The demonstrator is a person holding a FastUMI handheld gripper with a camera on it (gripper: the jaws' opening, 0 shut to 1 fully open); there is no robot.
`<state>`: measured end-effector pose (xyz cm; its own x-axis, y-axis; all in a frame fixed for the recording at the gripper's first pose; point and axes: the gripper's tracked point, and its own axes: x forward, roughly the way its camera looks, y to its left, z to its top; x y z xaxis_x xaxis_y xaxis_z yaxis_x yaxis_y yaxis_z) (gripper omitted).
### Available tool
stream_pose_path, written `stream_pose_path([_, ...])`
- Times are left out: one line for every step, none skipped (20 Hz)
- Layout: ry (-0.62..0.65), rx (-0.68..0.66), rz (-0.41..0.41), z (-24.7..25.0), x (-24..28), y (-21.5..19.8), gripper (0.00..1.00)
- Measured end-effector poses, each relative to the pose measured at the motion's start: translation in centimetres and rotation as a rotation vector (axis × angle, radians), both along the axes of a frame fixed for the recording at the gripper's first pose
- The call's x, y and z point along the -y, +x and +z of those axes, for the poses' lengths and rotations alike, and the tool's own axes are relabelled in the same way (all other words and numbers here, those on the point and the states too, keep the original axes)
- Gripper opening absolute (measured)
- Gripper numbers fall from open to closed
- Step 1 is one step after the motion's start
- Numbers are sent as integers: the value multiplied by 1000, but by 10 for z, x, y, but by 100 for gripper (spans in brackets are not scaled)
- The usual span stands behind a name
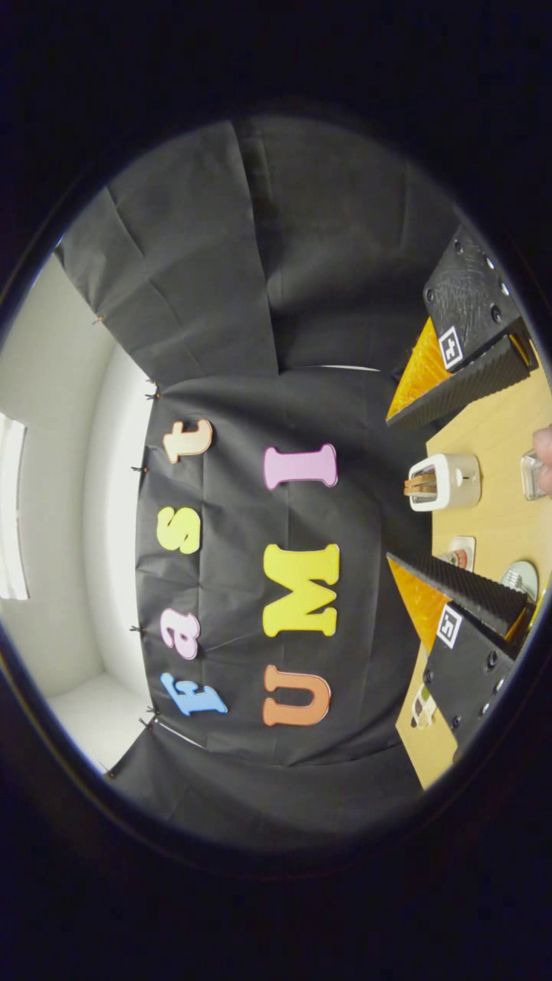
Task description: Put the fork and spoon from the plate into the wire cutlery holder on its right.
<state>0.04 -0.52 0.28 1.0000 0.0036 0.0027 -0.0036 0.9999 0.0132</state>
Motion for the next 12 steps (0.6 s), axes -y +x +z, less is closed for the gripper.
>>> stream_pose_path([2, -1, 1, 0, 0, 0, 95])
stream_pose_path([3, -2, 3, 1, -1, -1, 95])
stream_pose_path([2, -7, 3, -2, -2, -1, 95])
stream_pose_path([2, -10, 9, -3, -5, -1, 95])
stream_pose_path([1, -17, 15, -6, -8, 0, 95])
stream_pose_path([-2, -24, 20, -8, -11, -1, 95])
stream_pose_path([-10, -33, 23, -11, -14, -1, 95])
stream_pose_path([-19, -39, 30, -13, -18, -3, 95])
stream_pose_path([-31, -48, 37, -18, -24, -3, 95])
stream_pose_path([-46, -54, 47, -22, -31, -4, 95])
stream_pose_path([-59, -63, 58, -27, -37, -4, 95])
stream_pose_path([-58, -74, 66, -33, -44, -5, 95])
